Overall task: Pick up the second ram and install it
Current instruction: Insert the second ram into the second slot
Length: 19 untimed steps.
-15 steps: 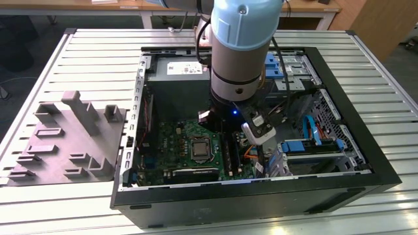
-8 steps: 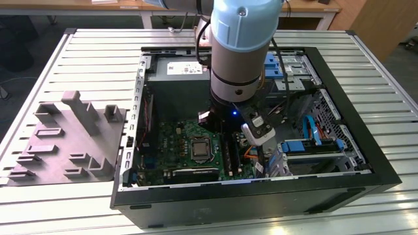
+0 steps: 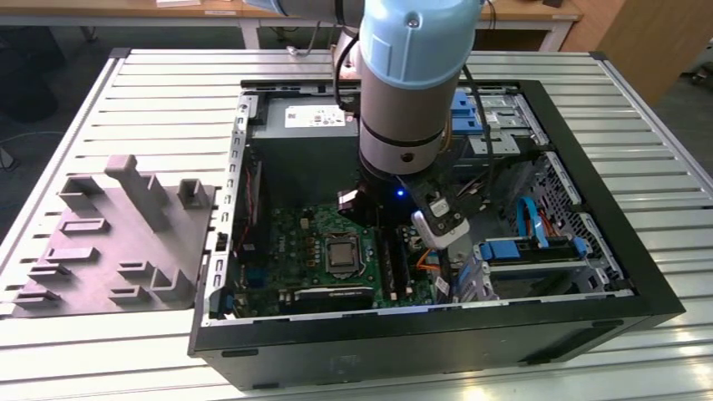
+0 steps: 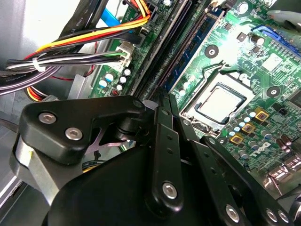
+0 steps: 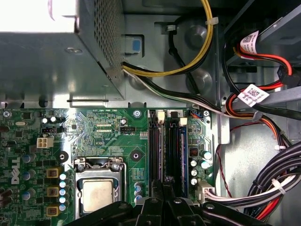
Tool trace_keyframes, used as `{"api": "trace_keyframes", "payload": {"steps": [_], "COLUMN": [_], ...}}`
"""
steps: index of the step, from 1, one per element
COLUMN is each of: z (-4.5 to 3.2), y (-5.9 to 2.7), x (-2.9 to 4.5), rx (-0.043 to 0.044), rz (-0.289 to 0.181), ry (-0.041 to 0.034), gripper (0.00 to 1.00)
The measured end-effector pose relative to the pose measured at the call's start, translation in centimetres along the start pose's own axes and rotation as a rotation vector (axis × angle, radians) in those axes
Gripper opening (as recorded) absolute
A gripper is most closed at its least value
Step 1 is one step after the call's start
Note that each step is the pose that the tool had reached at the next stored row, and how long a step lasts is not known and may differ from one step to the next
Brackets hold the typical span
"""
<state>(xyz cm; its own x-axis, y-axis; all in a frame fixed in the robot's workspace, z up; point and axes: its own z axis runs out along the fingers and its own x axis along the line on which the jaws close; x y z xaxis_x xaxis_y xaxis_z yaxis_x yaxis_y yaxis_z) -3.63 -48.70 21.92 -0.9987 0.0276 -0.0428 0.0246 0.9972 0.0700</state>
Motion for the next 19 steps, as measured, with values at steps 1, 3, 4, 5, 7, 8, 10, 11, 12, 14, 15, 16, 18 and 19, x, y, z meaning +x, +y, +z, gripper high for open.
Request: {"api": "trace_keyframes", "payload": {"steps": [1,3,4,5,7,8,10,11,12,14,15,16,18,19], "z": [0.0,0.01,0.01,0.01,0.01,0.01,0.01,0.01,0.02,0.08,0.1,0.14,0.21,0.22], "y": [0.0,0.0,0.0,0.0,0.0,0.0,0.0,0.0,0.0,-0.01,-0.01,-0.01,-0.02,-0.02], "x": [0.0,0.0,0.0,0.0,0.01,0.01,0.01,0.0,0.01,0.0,0.01,0.01,0.01,0.01], "rx": [0.0,0.0,-0.0004,-0.001,-0.0076,-0.0125,-0.0187,-0.0211,-0.0227,-0.0248,-0.0253,-0.0256,-0.0257,-0.0257], "rz": [0.0,0.0,0.0,0.0,0.0,0.001,0.001,0.001,0.001,0.001,0.001,0.001,0.001,0.001], "ry": [0.0,0.0,0.0,0.0,0.0,0.0002,0.0004,0.0005,0.0005,0.0005,0.0006,0.0005,0.0005,0.0006], "gripper": [0.11,0.11,0.11,0.11,0.11,0.11,0.11,0.11,0.11,0.11,0.11,0.11,0.11,0.11]}}
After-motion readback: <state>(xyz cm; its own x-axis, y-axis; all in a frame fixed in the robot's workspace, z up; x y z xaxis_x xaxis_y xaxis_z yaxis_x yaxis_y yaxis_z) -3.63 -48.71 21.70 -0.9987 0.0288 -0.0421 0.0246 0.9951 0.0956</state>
